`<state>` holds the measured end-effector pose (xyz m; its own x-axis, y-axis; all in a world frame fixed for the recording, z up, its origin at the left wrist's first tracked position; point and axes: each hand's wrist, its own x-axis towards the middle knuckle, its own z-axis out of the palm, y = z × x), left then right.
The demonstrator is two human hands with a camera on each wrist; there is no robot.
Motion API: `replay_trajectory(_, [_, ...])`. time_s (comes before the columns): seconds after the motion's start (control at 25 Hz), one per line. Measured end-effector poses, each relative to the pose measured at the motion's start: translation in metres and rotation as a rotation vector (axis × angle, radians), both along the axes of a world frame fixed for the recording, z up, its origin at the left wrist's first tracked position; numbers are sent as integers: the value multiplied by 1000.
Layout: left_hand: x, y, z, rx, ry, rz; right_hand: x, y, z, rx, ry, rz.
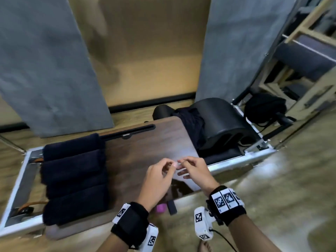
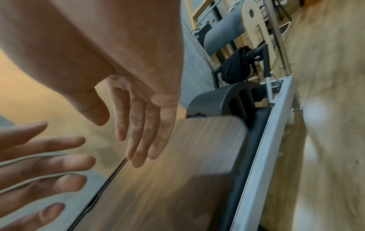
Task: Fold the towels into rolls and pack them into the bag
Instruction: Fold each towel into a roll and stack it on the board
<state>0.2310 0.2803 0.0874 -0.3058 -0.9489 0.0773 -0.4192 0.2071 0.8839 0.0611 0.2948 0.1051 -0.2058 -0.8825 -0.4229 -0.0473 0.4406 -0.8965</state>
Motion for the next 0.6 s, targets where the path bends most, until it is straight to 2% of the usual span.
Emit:
replay_trajectory(0.16, [-106, 12, -1, 78, -12, -92, -100, 26, -13, -1, -7, -60])
replay_trajectory(0.32, [-188, 10, -7, 174, -16, -119, -175, 41, -25, 0, -2, -80])
replay_trajectory(0.6, [-277, -18, -21, 235, 20, -50, -258, 18, -39, 39, -45, -72])
